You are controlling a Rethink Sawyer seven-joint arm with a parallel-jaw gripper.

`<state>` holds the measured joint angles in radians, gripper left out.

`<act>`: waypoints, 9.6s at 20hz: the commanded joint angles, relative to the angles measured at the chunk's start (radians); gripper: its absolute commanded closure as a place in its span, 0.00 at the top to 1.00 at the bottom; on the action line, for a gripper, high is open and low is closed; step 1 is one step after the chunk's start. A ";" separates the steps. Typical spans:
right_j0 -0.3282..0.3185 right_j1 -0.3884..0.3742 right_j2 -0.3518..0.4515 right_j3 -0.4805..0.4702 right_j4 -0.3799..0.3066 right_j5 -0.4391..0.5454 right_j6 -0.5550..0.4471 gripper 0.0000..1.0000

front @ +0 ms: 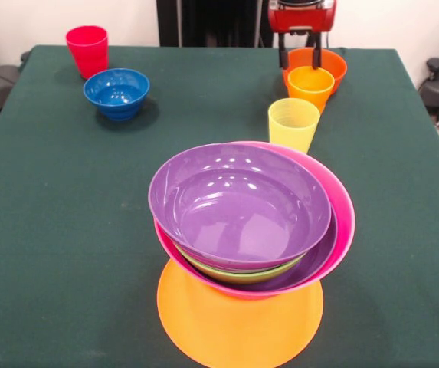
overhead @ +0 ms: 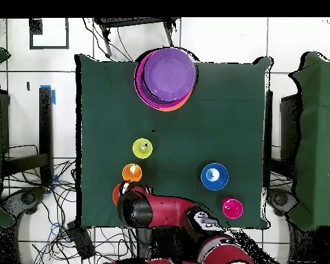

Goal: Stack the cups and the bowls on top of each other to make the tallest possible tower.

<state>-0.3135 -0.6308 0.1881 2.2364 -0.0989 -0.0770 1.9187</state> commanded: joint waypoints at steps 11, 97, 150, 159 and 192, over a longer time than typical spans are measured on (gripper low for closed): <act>0.023 -0.034 0.033 -0.091 0.068 0.016 0.173 1.00; -0.066 0.173 0.056 -0.295 -0.083 0.027 0.065 0.00; 0.009 -0.087 0.000 -0.696 0.154 0.814 0.132 0.00; -0.012 -0.002 -0.004 -0.873 0.121 0.854 0.084 0.00; -0.074 0.089 0.018 -0.851 0.071 0.744 0.012 0.00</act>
<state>-0.3769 -0.5972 0.1691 1.2694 0.0224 0.7261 1.9189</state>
